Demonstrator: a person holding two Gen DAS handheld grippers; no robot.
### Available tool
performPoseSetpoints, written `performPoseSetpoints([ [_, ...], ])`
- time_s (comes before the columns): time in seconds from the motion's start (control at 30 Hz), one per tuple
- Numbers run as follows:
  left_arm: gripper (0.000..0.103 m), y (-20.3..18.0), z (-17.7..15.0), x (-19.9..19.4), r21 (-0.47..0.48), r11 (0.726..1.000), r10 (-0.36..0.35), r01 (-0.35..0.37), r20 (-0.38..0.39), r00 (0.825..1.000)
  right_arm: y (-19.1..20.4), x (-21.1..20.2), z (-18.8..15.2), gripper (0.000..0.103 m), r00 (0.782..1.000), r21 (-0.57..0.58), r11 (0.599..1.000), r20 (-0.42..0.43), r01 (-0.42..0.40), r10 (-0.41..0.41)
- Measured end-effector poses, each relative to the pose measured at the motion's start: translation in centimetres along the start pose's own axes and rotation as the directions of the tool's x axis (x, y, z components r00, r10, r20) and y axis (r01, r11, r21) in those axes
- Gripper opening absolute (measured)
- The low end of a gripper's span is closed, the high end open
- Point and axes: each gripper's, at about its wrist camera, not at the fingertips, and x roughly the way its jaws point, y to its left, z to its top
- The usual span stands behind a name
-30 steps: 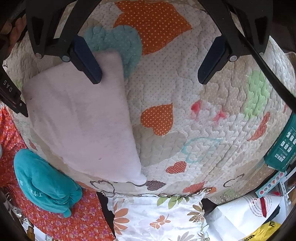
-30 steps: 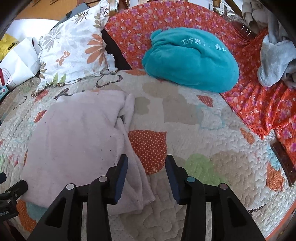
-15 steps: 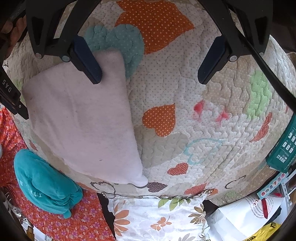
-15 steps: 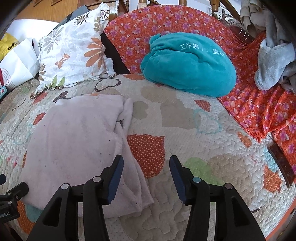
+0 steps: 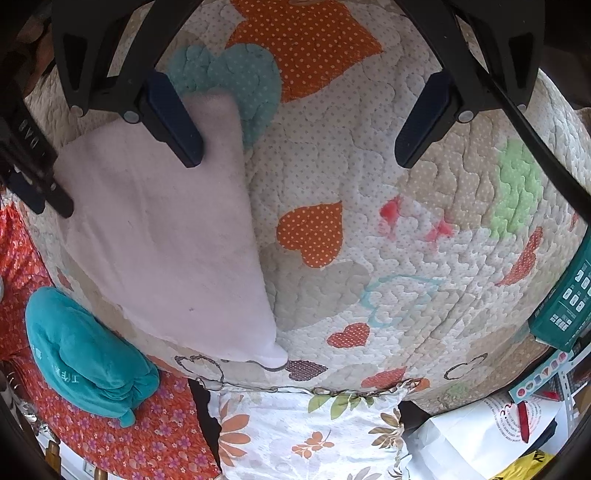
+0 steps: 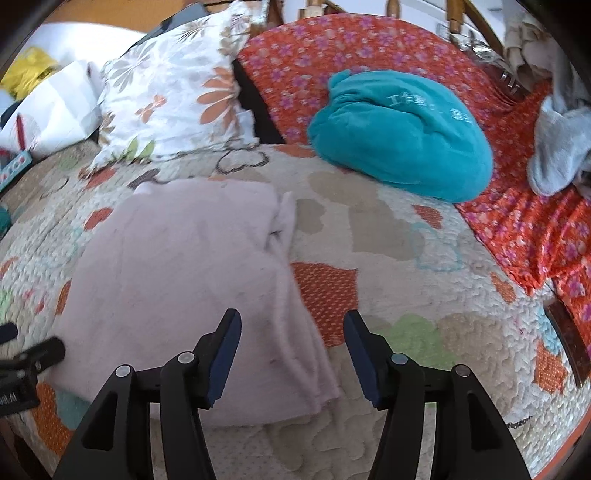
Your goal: Fold small clothes
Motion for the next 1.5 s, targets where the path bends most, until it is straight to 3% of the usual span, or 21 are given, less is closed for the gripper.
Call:
performPoseSetpoints([
  [0.57, 0.103, 1.3, 0.7, -0.6, -0.030, 1.000, 0.006, -0.005, 0.024, 1.000, 0.6, 0.6, -0.4, 0.067, 1.000, -0.021, 1.000, -0.028, -0.009, 0.008],
  [1.03, 0.103, 0.3, 0.8, -2.4, 0.032, 0.999, 0.028, -0.032, 0.127, 0.992, 0.5, 1.0, -0.4, 0.068, 0.999, -0.012, 1.000, -0.042, -0.015, 0.014],
  [1.5, 0.103, 0.6, 0.8, -2.4, 0.028, 0.999, 0.015, -0.019, 0.123, 0.992, 0.4, 1.0, -0.4, 0.069, 0.999, -0.005, 1.000, -0.041, -0.017, 0.017],
])
